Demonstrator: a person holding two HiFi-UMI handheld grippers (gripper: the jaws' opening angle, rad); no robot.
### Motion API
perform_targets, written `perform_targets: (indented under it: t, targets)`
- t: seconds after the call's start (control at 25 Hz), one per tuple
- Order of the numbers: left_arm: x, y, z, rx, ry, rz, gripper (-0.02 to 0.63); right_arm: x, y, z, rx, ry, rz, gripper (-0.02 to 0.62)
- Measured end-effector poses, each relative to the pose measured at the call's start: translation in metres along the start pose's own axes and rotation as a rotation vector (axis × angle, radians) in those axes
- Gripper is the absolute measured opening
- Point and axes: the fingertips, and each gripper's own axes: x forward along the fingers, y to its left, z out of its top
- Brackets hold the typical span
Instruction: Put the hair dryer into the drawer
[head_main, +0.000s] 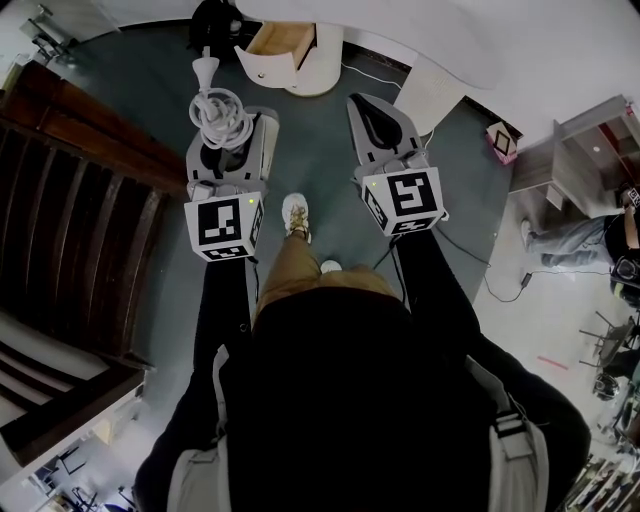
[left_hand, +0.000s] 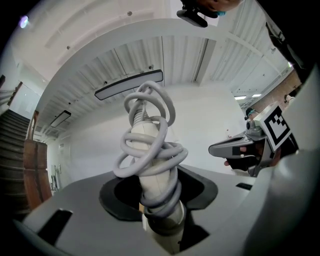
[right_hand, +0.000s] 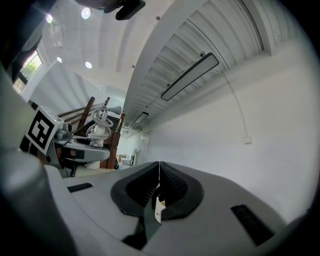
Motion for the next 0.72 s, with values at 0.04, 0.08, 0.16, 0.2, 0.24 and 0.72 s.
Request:
perform_targets:
  t: [0.04,0.08,0.16,0.2,0.24,0.72]
  targets:
    - [0.002,0.002,-0.001,0.001,-0.002,0.001,0.198,0.003,0.001,-0.001,-0.001,0.002,0.003,0.026]
    - [0.005,0.005,-0.002,0.001,-0.003,0.002,0.198,0.007,0.001,-0.003,-0.004,0.005,0.006,0.026]
    - [0.013,0.009,-0.004,-0.003,-0.001,0.000,0.198,0.016,0.001,-0.006,-0.008,0.011,0.014,0.026]
    - [0.018,0.011,-0.006,-0.005,0.001,-0.002,0.198,0.021,0.000,-0.006,-0.010,0.013,0.018,0.026]
    - [0.023,0.014,-0.007,-0.006,0.001,-0.003,0.199,0.027,-0.001,-0.007,-0.011,0.013,0.021,0.026]
    - [0.128,0.067,-0.031,-0.018,0.001,-0.011,0.198,0.134,-0.038,-0.024,-0.009,0.039,0.022,0.026]
